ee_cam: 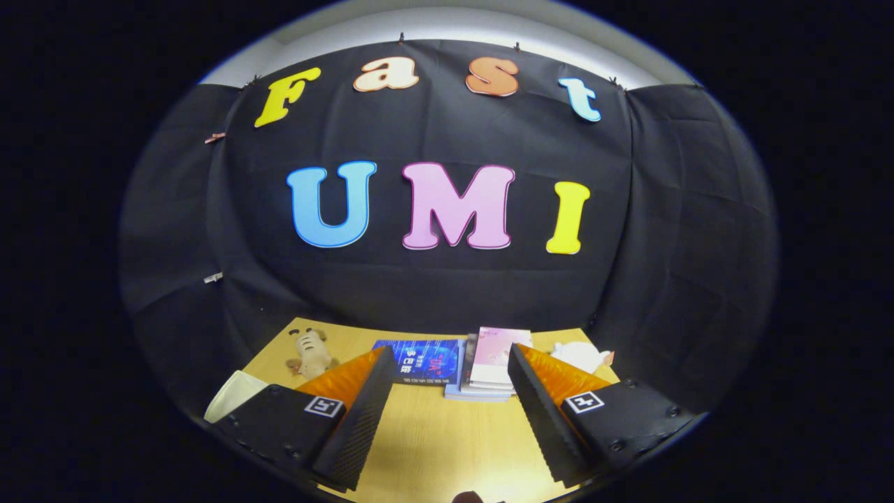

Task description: Open the storage box then place both shoes into the box .Put the left shoe in first, then the right shoe, with the right side of both shoes facing outward in a uniform manner.

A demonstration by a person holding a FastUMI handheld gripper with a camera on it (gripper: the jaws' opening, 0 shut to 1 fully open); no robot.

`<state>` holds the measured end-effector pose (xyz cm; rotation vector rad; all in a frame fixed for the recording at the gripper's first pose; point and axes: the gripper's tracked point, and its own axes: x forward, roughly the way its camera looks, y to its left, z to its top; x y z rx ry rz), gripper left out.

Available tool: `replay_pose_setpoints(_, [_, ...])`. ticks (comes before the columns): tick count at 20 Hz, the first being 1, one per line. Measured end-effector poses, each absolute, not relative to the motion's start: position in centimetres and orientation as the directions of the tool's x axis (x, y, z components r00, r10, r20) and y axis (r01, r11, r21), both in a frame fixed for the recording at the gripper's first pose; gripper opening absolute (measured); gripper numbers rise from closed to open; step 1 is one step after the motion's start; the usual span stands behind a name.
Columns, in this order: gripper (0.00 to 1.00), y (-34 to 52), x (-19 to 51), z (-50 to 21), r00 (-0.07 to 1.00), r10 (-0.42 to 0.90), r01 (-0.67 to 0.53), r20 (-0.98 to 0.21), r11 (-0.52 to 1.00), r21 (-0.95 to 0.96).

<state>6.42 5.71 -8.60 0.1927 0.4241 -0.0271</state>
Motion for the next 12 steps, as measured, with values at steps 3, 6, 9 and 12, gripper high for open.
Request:
replay_pose_setpoints(3, [0.99,4.0,5.9,-7.4,0.928,0.014,0.052,-0.372,0.985,0.165])
replay_pose_setpoints(6, [0.98,2.3,6.3,-7.2,0.944,0.012,0.042,-0.330,0.987,0.157])
replay_pose_setpoints(9, [0.96,1.0,6.2,-7.0,0.949,0.020,0.031,-0.315,0.987,0.155])
replay_pose_setpoints(12, [0.96,0.0,6.1,-7.0,0.952,0.021,0.027,-0.306,0.988,0.149])
